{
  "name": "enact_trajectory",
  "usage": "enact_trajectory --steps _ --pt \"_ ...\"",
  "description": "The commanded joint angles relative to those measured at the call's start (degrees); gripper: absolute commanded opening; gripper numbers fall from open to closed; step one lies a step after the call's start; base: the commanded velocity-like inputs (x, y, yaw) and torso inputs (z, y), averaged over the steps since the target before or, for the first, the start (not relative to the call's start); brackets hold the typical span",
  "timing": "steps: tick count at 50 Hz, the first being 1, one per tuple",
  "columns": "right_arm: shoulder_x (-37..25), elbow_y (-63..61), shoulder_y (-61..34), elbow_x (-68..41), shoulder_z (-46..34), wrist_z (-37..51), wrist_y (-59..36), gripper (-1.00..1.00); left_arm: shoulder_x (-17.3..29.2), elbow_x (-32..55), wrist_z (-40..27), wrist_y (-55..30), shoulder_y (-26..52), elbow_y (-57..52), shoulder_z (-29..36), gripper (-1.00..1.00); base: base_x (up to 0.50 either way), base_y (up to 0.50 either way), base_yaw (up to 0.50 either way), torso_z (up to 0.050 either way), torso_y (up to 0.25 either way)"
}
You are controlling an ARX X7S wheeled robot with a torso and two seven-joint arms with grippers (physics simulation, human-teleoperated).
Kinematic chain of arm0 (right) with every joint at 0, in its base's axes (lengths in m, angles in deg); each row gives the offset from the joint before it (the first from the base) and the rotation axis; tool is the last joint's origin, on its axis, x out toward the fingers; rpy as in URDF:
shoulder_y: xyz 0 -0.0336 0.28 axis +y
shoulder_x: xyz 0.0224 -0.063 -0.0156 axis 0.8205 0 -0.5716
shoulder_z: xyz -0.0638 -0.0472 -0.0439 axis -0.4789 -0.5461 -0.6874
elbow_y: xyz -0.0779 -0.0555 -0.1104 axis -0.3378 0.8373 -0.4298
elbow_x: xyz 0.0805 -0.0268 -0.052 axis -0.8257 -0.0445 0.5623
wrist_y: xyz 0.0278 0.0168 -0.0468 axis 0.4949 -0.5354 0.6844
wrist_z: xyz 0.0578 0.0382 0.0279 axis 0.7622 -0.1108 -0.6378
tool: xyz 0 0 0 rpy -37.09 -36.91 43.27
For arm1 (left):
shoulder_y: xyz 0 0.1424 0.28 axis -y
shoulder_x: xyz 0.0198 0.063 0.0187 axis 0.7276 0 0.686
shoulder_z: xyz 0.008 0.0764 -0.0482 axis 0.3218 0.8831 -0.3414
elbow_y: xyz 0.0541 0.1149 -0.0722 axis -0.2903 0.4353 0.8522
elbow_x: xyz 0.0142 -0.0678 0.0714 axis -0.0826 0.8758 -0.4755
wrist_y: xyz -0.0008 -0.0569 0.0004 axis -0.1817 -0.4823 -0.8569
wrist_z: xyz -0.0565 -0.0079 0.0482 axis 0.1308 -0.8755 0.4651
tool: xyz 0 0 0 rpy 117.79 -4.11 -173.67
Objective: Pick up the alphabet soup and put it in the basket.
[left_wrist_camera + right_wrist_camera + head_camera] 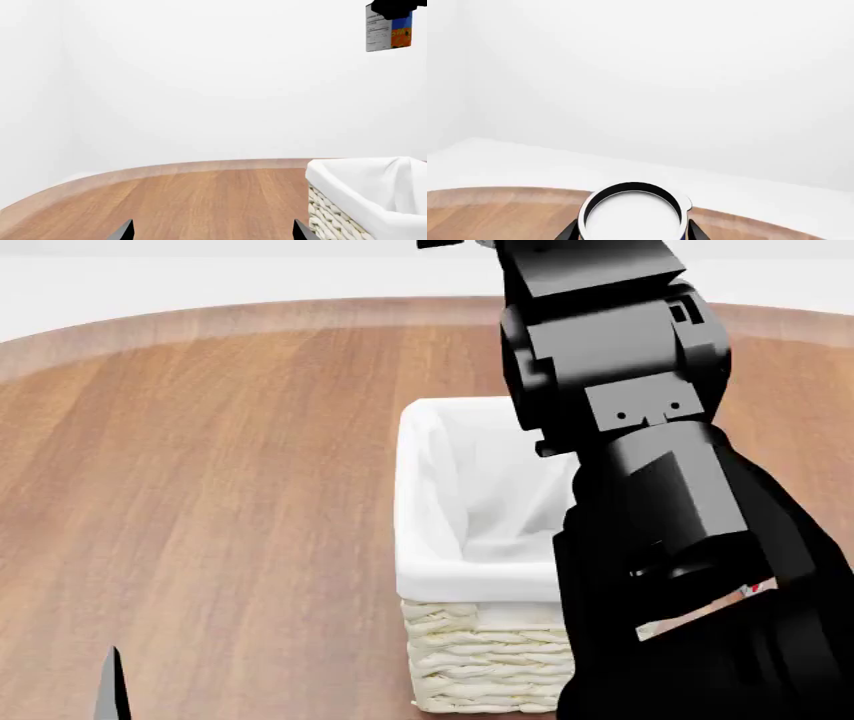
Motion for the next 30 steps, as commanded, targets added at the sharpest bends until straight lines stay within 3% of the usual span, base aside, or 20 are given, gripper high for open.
enact_trajectory --steps 1,3,14,30 --pt "1.15 2.89 0.91 9.42 9.02 -2.44 -6.95 -1.0 0.07 0.18 -0.06 0.21 0.18 0.51 0.21 1.0 0.0 0.0 0.0 0.0 0.0" --pt "1.16 2.89 1.15 11.32 12.0 -2.95 -8.18 -1.0 0.05 0.18 -0.05 0.21 0.26 0.64 0.27 1.0 0.0 0.0 0.0 0.0 0.0" --pt "1.17 2.89 3.88 10.43 9.09 -5.56 -12.56 -1.0 0.11 0.22 -0.02 0.42 0.45 1.16 0.66 1.0 0.0 0.0 0.0 0.0 0.001" --pt "1.17 2.89 9.31 17.89 18.12 -7.33 -14.18 -1.0 0.42 0.48 -0.3 0.26 0.39 1.04 0.78 1.0 0.0 0.0 0.0 0.001 0.001"
